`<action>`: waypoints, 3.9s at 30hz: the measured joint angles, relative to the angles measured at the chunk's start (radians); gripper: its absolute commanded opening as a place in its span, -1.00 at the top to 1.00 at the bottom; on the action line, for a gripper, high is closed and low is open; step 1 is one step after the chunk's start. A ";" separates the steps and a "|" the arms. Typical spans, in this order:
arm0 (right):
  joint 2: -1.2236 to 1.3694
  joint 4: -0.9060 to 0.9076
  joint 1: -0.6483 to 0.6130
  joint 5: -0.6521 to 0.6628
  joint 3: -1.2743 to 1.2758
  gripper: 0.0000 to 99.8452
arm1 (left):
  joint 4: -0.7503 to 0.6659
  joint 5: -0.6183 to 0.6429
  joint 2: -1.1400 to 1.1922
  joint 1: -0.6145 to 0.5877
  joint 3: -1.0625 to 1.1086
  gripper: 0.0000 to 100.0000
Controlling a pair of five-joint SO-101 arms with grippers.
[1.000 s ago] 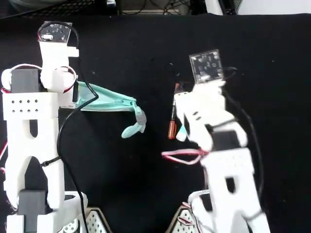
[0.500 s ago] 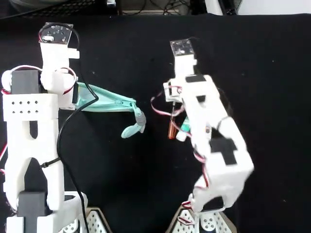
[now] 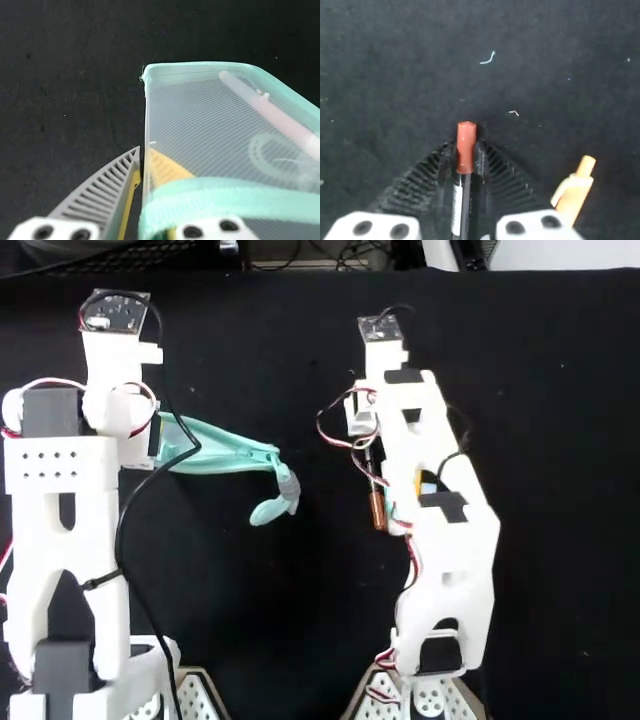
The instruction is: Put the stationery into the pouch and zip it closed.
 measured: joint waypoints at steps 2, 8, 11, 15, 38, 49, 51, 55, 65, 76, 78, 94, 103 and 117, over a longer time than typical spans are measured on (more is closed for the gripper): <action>0.000 0.000 0.002 0.000 0.000 0.98 | -0.020 0.003 -0.002 -0.002 0.021 0.94; -0.117 -0.044 0.000 0.000 0.138 0.98 | -0.034 0.003 -0.006 0.029 0.048 0.94; -0.259 -0.124 -0.003 0.000 0.292 0.98 | -0.034 0.003 -0.006 0.043 0.049 0.94; -0.500 -0.267 -0.002 0.015 0.554 0.98 | -0.034 0.003 -0.006 0.044 0.051 0.94; -1.835 -0.284 -0.354 0.098 0.832 0.98 | -0.040 0.041 -0.006 0.044 0.054 0.94; -1.840 -0.471 -0.511 0.097 0.832 0.98 | -0.040 0.041 -0.006 0.048 0.054 0.94; -1.840 -0.465 -0.488 0.097 0.833 0.98 | -0.040 0.041 -0.006 0.048 0.054 0.94; -1.843 -0.261 -0.376 0.098 0.873 0.98 | -0.040 0.043 -0.006 0.048 0.054 0.94; -1.838 -0.057 -0.287 0.097 1.290 0.98 | -0.040 0.043 -0.006 0.048 0.054 0.94; -1.738 -0.233 -0.290 0.097 1.547 0.97 | -0.040 0.043 -0.006 0.048 0.054 0.94; -1.656 -0.241 -0.290 0.097 1.547 0.97 | -0.040 0.043 -0.006 0.048 0.054 0.94; -0.987 -0.239 -0.290 0.098 1.260 0.74 | -0.040 0.043 -0.006 0.048 0.054 0.94; -0.833 -0.095 -0.288 0.169 1.097 0.75 | -0.040 0.043 -0.006 0.048 0.054 0.94; -0.809 -0.077 -0.285 0.204 1.063 0.98 | -0.040 0.043 -0.006 0.048 0.054 0.94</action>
